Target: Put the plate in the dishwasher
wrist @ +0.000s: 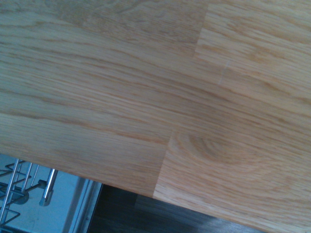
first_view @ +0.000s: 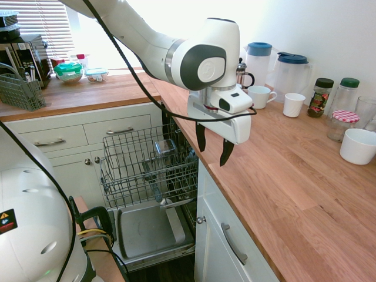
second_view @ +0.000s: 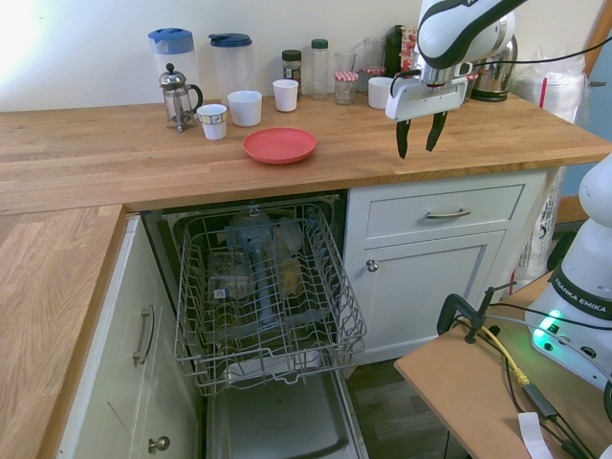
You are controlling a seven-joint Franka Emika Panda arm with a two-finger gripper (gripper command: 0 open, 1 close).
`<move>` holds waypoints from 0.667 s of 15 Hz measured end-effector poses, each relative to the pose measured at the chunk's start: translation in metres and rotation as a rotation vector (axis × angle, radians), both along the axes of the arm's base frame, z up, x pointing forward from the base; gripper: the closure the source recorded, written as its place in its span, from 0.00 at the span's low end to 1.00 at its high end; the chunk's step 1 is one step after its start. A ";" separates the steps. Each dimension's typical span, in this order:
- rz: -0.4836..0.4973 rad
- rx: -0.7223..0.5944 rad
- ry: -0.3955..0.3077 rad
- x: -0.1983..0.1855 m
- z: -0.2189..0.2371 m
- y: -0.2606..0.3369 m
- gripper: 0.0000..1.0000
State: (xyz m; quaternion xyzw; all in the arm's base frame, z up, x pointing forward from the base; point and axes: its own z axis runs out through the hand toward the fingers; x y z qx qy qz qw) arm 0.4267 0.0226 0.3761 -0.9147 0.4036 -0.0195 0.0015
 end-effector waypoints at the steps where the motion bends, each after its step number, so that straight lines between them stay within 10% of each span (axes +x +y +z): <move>1: 0.000 0.000 0.000 0.000 0.000 0.000 0.00; 10: -0.056 0.090 -0.109 0.063 0.045 0.028 0.00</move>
